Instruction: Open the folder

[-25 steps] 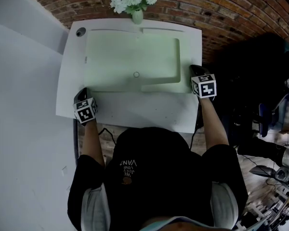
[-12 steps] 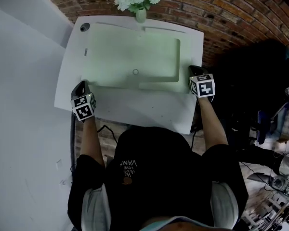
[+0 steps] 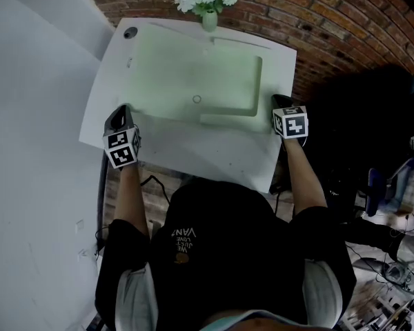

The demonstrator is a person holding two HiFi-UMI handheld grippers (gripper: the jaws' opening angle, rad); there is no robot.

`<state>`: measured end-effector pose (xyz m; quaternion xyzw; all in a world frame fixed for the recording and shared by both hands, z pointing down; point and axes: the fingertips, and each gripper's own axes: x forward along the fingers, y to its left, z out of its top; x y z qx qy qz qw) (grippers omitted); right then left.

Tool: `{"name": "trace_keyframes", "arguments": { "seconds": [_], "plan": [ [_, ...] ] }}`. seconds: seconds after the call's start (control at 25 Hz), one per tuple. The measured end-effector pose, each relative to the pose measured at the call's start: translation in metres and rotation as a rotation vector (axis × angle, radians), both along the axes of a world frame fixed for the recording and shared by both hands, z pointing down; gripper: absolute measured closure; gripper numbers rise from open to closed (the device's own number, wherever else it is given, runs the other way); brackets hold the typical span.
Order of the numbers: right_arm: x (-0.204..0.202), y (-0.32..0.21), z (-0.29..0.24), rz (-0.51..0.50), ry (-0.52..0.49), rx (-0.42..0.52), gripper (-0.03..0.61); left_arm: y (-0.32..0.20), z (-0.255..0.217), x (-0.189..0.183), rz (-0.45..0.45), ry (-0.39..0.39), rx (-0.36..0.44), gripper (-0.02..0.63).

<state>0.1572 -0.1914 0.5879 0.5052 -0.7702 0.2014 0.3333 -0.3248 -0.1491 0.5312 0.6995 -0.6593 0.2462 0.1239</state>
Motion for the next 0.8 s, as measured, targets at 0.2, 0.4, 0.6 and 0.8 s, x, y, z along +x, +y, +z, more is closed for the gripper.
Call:
{"name": "trace_keyframes", "arguments": {
  "seconds": [0.2,0.4,0.6,0.8],
  "plan": [
    [0.0,0.0,0.0,-0.013,0.0,0.003,0.58,0.006,-0.008,0.019,0.023,0.006,0.016,0.612],
    [-0.001,-0.001,0.0,-0.022,-0.004,0.002,0.58,0.009,-0.016,0.039,0.05,0.005,0.032,0.612],
    [-0.001,-0.001,0.0,-0.031,-0.008,0.005,0.58,0.011,-0.021,0.054,0.071,0.012,0.046,0.612],
    [-0.001,-0.001,-0.001,-0.033,-0.021,0.007,0.58,0.01,-0.023,0.069,0.104,0.011,0.057,0.612]
  ]
}}
